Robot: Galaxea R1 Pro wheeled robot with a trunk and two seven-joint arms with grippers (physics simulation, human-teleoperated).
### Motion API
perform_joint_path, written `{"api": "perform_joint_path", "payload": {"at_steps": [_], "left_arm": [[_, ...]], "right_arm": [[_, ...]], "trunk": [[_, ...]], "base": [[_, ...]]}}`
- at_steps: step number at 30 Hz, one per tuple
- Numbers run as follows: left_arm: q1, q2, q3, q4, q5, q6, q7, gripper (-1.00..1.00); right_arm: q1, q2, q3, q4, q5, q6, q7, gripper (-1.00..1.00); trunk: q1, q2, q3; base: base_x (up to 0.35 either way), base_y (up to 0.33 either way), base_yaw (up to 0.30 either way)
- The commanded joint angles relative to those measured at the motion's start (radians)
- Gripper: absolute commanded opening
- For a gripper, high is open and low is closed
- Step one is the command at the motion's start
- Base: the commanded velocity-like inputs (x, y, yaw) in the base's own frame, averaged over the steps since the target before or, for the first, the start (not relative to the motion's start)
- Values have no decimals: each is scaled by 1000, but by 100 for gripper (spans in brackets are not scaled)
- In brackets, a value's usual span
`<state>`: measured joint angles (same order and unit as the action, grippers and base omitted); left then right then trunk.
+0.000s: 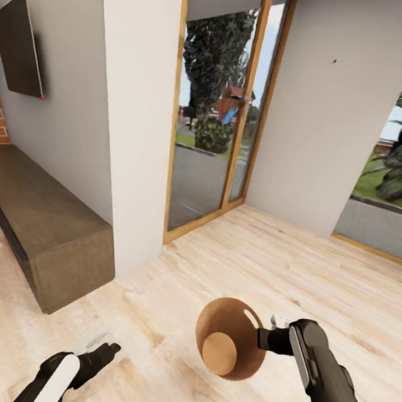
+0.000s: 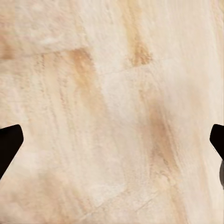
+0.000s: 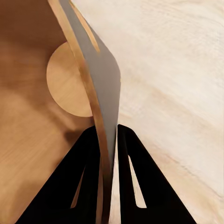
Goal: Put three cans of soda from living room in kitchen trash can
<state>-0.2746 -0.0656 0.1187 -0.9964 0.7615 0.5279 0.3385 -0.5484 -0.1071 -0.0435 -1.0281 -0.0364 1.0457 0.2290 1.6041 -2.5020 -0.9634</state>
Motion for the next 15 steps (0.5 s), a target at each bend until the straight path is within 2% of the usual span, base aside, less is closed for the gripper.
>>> {"api": "perform_joint_path", "payload": {"at_steps": [1, 3, 4, 5, 8, 11, 15], "left_arm": [[2, 0, 9, -3, 1, 0, 0, 100], [5, 1, 37, -9, 2, 0, -1, 100], [6, 1, 47, -11, 3, 0, -2, 100], [7, 1, 49, -11, 3, 0, -3, 100], [7, 0, 55, -12, 4, 0, -4, 100], [8, 1, 57, -13, 4, -1, -4, 100], [8, 0, 58, -13, 4, -1, -4, 100]], "right_arm": [[-1, 0, -1, 3, -20, 1, 8, -100], [-8, 1, -5, 37, -21, 1, 10, -100], [-36, 2, -8, 103, -21, 1, 11, -100], [-50, 3, -9, 132, -21, 1, 11, -100], [-145, 7, -11, 332, -21, 1, 12, -100], [-195, 10, -12, 440, -21, 1, 12, -100], [-219, 11, -11, 491, -20, 1, 12, -100]], "trunk": [[0, 0, 0], [0, 0, 0], [0, 0, 0], [0, 0, 0], [0, 0, 0], [0, 0, 0], [0, 0, 0]], "base": [[-2, 0, 275], [-1, 0, 285], [0, 0, 292], [0, 0, 293], [0, 0, 295], [0, 0, 296], [0, 0, 297]]}}
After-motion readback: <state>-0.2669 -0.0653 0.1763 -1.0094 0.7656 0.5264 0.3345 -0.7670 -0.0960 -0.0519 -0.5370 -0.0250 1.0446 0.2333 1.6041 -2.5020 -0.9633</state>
